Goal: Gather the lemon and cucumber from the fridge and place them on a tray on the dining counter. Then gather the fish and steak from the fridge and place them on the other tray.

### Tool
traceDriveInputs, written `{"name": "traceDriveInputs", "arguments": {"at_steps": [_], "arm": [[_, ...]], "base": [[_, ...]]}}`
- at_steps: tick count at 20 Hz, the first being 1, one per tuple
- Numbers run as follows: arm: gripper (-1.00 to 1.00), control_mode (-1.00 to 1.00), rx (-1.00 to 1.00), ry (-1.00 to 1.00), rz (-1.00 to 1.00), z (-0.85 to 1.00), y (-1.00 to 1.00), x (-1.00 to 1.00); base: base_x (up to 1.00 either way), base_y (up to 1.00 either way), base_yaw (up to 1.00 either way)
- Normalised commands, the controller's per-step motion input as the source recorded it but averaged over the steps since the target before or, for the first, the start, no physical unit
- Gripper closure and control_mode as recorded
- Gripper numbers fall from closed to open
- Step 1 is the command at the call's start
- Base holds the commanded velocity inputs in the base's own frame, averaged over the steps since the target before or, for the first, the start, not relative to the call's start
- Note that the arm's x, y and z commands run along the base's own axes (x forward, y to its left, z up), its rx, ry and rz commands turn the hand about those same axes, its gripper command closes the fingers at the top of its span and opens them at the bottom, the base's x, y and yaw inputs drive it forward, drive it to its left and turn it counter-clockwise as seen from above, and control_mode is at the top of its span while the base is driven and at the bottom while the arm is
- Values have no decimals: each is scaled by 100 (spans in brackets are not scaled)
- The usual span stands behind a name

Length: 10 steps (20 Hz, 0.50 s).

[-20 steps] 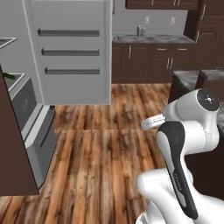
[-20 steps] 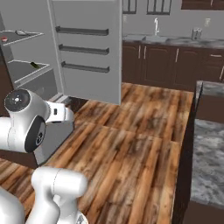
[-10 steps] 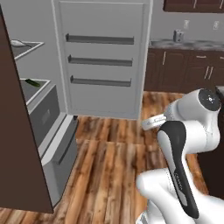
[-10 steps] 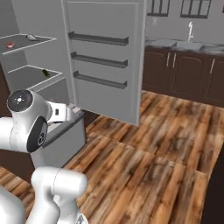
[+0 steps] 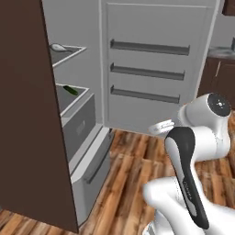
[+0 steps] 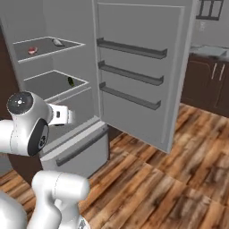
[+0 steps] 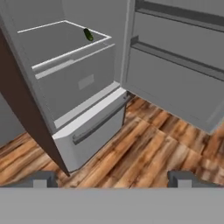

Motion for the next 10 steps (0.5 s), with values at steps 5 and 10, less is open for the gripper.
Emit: {"name": "traceDriveInputs", "arguments": {"at_steps": [5,10], "arm": [[-100,100,0,0,0,0,0,0],[-100,100,0,0,0,0,0,0]], "base": [[70,23,34],[67,6,25]]}}
